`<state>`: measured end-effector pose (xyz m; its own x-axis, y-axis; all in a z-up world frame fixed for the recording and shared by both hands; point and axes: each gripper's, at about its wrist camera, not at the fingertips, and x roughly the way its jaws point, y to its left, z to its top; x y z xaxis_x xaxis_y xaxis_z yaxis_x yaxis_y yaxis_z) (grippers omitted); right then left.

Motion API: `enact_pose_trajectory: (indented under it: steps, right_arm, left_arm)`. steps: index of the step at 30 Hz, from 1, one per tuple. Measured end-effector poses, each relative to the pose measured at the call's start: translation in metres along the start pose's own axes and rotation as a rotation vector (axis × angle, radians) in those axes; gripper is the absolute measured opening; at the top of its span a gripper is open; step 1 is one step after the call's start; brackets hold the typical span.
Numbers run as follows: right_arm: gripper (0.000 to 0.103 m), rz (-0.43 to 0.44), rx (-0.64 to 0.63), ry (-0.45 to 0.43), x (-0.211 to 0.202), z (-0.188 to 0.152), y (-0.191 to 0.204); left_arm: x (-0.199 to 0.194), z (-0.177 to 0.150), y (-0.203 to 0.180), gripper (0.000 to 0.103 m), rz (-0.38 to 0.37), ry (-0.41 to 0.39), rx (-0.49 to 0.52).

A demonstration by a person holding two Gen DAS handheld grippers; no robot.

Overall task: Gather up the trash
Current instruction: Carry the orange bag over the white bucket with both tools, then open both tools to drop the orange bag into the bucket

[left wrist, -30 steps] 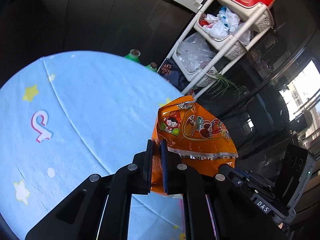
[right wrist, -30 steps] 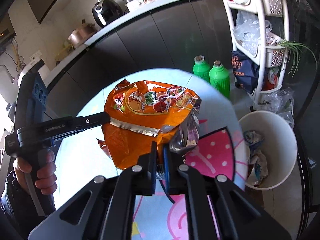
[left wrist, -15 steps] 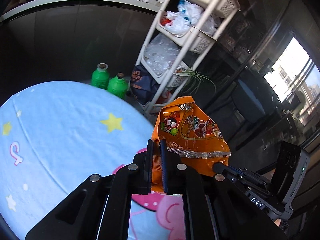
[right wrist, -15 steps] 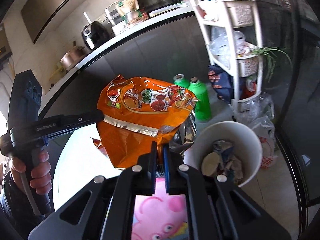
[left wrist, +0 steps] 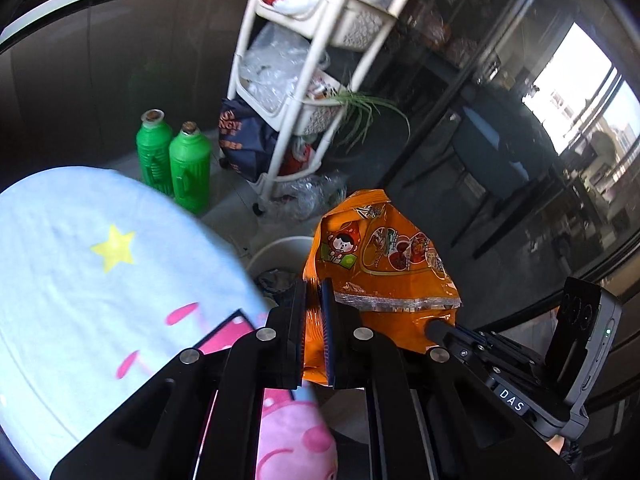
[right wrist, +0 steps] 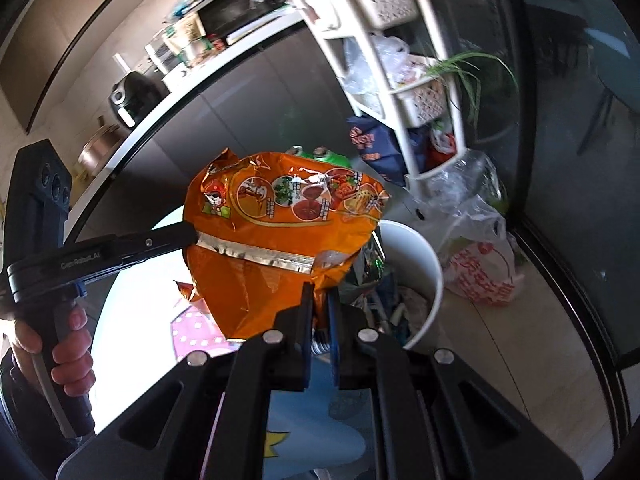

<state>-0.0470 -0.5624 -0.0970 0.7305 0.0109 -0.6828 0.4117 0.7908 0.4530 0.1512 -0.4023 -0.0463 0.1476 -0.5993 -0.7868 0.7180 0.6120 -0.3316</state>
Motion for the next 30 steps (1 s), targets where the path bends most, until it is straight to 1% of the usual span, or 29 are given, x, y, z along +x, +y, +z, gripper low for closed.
enact_pose_trajectory:
  steps: [5, 10, 17, 18, 20, 21, 22, 27, 30]
  right_arm:
    - [0.009, -0.004, 0.053, 0.009, 0.013, -0.001, -0.027]
    - [0.009, 0.003, 0.083, 0.042, 0.036, -0.004, -0.044]
    - [0.01, 0.023, 0.122, 0.077, 0.064, -0.01, -0.058]
    - [0.01, 0.019, 0.124, 0.085, 0.067, -0.011, -0.059]
    - [0.01, -0.02, 0.125, 0.121, 0.08, -0.016, -0.063]
    - [0.01, -0.023, 0.132, 0.136, 0.085, -0.018, -0.064]
    - [0.013, -0.026, 0.137, 0.145, 0.089, -0.021, -0.066]
    - [0.013, -0.025, 0.146, 0.171, 0.103, -0.029, -0.065]
    - [0.011, 0.012, 0.143, 0.174, 0.11, -0.027, -0.06]
  left_arm:
    - [0.027, 0.005, -0.012, 0.007, 0.006, 0.04, 0.026]
    - [0.049, 0.009, -0.012, 0.007, 0.036, 0.079, 0.036]
    - [0.064, 0.007, -0.007, 0.008, 0.055, 0.11, 0.03]
    - [0.065, 0.008, -0.005, 0.008, 0.065, 0.109, 0.024]
    - [0.063, 0.009, -0.003, 0.01, 0.115, 0.076, 0.021]
    - [0.061, 0.011, 0.0, 0.011, 0.125, 0.068, 0.016]
    - [0.061, 0.012, 0.002, 0.011, 0.115, 0.069, 0.004]
    - [0.053, 0.016, 0.01, 0.011, 0.121, 0.054, -0.004]
    - [0.048, 0.016, 0.01, 0.011, 0.128, 0.046, 0.003]
